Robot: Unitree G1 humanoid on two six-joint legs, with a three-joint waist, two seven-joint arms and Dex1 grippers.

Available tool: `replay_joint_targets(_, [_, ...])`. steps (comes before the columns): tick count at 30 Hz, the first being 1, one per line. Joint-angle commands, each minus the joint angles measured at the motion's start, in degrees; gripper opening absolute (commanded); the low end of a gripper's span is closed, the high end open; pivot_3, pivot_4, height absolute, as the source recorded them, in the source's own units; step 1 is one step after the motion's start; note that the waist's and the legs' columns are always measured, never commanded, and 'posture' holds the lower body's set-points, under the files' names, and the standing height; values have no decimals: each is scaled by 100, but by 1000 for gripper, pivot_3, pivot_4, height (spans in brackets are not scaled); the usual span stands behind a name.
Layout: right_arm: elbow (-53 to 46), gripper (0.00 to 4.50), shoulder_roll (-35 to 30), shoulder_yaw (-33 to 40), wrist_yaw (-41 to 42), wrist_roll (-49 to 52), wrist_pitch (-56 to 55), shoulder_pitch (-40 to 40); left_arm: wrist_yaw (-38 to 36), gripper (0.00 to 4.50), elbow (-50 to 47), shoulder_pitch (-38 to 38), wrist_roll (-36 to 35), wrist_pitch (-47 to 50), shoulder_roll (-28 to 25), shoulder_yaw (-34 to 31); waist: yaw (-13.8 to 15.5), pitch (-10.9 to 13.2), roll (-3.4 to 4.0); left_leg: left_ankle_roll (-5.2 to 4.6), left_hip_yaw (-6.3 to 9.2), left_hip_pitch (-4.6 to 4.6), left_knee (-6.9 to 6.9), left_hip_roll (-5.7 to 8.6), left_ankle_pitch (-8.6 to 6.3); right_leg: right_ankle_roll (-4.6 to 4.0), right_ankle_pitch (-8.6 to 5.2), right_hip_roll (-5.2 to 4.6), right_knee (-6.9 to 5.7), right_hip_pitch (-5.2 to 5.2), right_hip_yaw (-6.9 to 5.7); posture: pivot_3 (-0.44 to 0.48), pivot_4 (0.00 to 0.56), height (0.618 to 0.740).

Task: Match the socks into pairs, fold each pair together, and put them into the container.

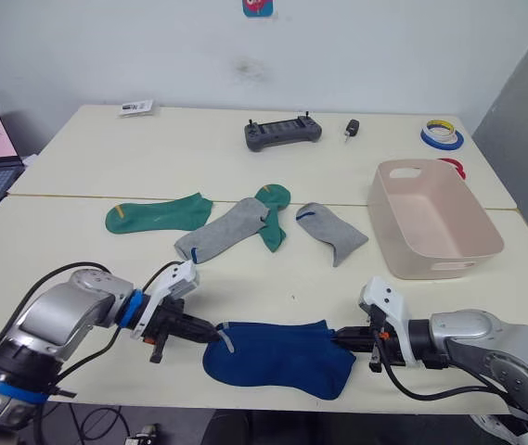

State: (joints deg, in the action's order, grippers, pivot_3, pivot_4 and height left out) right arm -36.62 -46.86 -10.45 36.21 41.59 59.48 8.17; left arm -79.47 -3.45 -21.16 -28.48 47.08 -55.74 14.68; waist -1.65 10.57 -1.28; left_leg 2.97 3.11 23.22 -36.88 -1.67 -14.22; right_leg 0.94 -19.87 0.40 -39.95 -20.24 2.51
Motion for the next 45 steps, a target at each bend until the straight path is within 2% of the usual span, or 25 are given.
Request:
replay_joint_targets(1, [-148, 75, 67, 61, -27, -52, -56, 6, -190, 0, 185, -267, 185, -68, 13, 161, -1, 0, 0, 0, 1, 1, -1, -1, 0, 0, 0, 1, 0, 0, 0, 0, 150, 740])
replay_joint_targets(5, [-143, 75, 199, 36, -124, -155, -57, 15, -240, 0, 423, -372, 433, -174, 109, 385, -11, 0, 0, 0, 4, -3, -2, -1, 0, 0, 0, 1, -4, 1, 2, 0, 150, 740])
replay_joint_targets(22, [54, 75, 561, -209, -251, -562, -53, 214, -63, 0, 861, -709, 674, -125, 340, 302, -5, 0, 0, 0, 14, -1, -7, 1, 1, 0, 0, 0, -6, 4, -1, 0, 150, 740])
replay_joint_targets(34, [177, 75, 695, -216, -254, -710, -5, 345, -116, 0, 856, -586, 651, -144, 367, 301, -6, -1, 1, 0, 17, -2, -6, 1, 1, 0, 0, 0, -7, 5, -1, 0, 150, 740])
replay_joint_targets(35, [178, 480, 703, -201, -252, -722, -18, 349, -62, 0, 877, -588, 624, -110, 398, 246, -6, -1, 1, 0, 17, -2, -6, 1, 1, 0, 0, 0, -7, 5, -1, 0, 150, 740])
replay_joint_targets(36, [177, 678, 709, -192, -248, -733, -27, 352, -19, 0, 892, -589, 609, -86, 421, 206, -5, -1, 1, 0, 18, -2, -6, 1, 1, 0, 0, 0, -7, 5, -1, 0, 150, 740])
replay_joint_targets(39, [160, 1681, 731, -115, -271, -739, -42, 328, 69, 631, 985, -610, 614, -103, 466, 95, 0, -1, 1, 0, 18, -2, -7, 2, 1, 0, 0, -1, -7, 6, -1, 0, 150, 740])
replay_joint_targets(43, [113, 3117, 721, 18, -247, -725, -74, 275, 102, 1804, 883, -470, 544, -148, 393, -93, -7, -1, 2, 0, 20, -4, -7, 1, 1, -1, 1, -1, -8, 8, -1, 0, 150, 740])
replay_joint_targets(45, [47, 3839, 696, 203, -227, -679, -116, 210, 274, 2419, 704, -308, 441, -114, 339, -399, -8, -1, 2, 0, 20, -4, -6, -1, 1, -1, 1, -2, -8, 6, 0, 0, 150, 740])
